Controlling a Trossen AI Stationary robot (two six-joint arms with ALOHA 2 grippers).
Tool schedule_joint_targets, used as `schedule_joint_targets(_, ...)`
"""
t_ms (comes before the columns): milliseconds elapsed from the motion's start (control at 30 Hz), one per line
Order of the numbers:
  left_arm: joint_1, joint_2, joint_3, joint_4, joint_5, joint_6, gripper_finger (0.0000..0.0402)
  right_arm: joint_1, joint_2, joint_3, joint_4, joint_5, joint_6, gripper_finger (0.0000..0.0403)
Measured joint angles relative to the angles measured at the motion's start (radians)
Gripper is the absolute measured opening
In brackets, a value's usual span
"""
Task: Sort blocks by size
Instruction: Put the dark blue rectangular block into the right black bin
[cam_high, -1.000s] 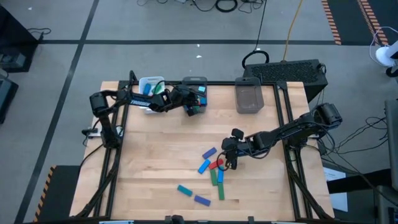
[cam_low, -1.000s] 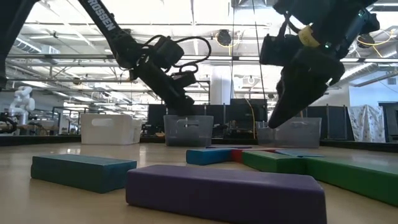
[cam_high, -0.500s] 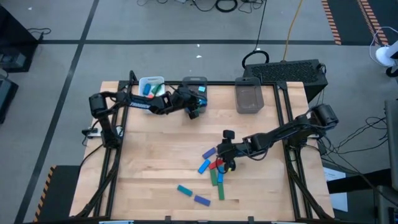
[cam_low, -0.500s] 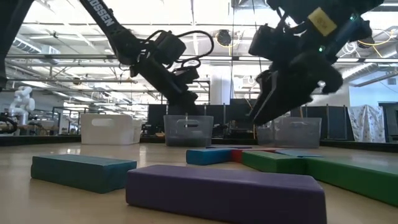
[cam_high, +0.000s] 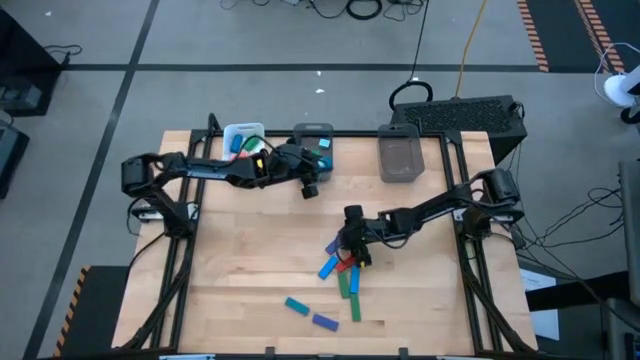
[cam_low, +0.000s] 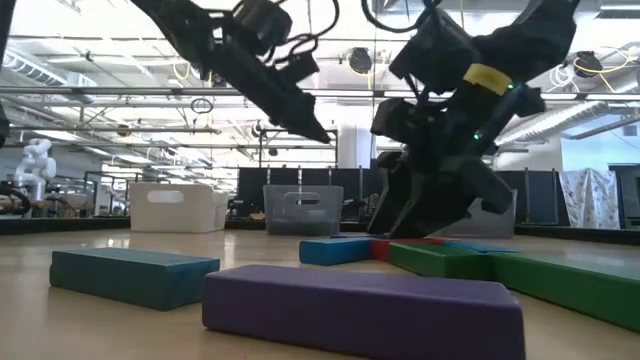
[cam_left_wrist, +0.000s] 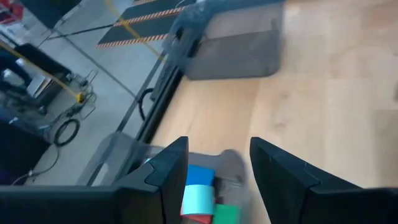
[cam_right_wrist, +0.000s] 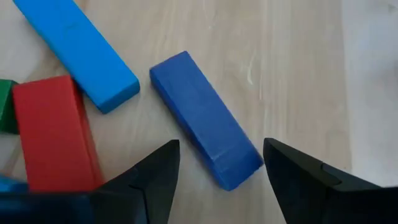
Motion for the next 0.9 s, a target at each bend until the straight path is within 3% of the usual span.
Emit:
schedule_joint_targets(267,-0.077,-0.061,0.000,-0.030,0.001,0.001,0.0176,-0.056,0.024,0.002,0.008,-0.155,0.023,0.0193)
schedule_joint_targets(633,-0.092,-0.068,0.000,-0.032,0.000,0.010,0.0176,-0.067,0.019,0.002,0.011,-0.178,0.114,0.0090)
schedule_joint_targets(900,-0.089,-0.068,0.000,-0.013,-0.002,0.085,0.0176,-0.066,-0.058,-0.003,-0.007,-0.172,0.123,0.0094)
